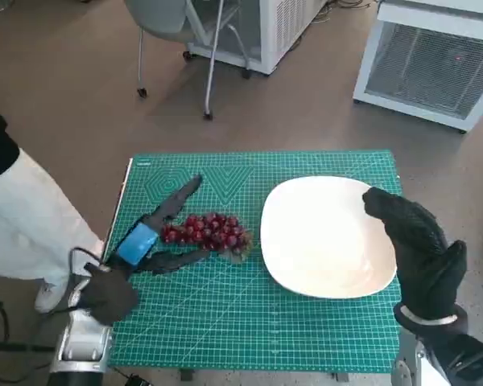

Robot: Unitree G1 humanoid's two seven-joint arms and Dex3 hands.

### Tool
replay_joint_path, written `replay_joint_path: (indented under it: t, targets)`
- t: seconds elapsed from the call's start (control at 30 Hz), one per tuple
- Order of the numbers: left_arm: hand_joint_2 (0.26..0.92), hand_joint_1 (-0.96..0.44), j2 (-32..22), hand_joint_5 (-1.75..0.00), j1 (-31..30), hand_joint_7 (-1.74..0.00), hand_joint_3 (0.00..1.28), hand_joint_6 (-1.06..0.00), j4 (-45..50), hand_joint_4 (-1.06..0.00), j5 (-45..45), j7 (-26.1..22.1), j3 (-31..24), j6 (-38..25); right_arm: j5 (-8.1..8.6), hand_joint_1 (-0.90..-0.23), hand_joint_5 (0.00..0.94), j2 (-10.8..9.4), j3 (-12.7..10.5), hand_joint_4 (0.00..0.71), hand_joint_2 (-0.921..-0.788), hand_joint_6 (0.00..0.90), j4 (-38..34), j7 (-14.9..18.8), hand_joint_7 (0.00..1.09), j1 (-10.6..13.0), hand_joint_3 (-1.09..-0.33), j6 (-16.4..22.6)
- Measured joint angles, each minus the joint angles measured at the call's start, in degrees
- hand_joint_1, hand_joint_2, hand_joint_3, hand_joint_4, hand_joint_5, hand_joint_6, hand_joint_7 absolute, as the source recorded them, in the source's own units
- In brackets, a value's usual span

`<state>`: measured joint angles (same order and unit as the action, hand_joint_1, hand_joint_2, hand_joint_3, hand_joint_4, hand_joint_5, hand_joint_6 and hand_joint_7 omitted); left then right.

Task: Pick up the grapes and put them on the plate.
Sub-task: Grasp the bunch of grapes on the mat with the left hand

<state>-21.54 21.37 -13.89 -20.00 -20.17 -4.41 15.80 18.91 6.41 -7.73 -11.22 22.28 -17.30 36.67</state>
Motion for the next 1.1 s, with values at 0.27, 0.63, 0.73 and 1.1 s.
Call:
replay_joint_path:
  t: [0.27, 0.63, 0.73, 1.1]
  targets:
    - [0.703, -0.22, -2.47, -0.01, 3.09, -0.01, 0.0, -0.18, 0.77, -0.03, -19.78, 3.93, 10.2, -10.14, 0.02, -0.498, 0.004, -0.01, 0.0, 0.461, -0.921, 0.103, -0.13, 0.01, 0.72, -0.12, -0.557, -0.11]
    - [0.705, -0.17, -0.52, -0.01, 9.47, -0.01, 0.0, -0.21, -3.53, -0.06, -24.76, 5.28, 18.46, -17.06, 0.12, -0.504, 0.004, 0.12, -0.28, 0.461, -0.921, 0.088, -0.25, 0.15, 0.72, 0.12, -0.557, -0.26]
    - [0.706, -0.16, -0.15, -0.01, 11.06, -0.01, 0.0, -0.22, -5.44, -0.06, -24.81, 5.39, 20.04, -18.24, 0.12, -0.504, 0.004, 0.23, -0.47, 0.462, -0.921, 0.086, -0.25, 0.16, 0.72, 0.3, -0.558, -0.31]
    - [0.714, -0.19, 1.54, -0.01, 16.71, -0.01, 0.0, -0.23, -14.42, -0.08, -27.12, 7.63, 25.79, -21.12, -0.07, -0.502, 0.003, 0.38, -0.68, 0.461, -0.921, 0.084, -0.47, 0.16, 0.72, 0.3, -0.561, -0.74]
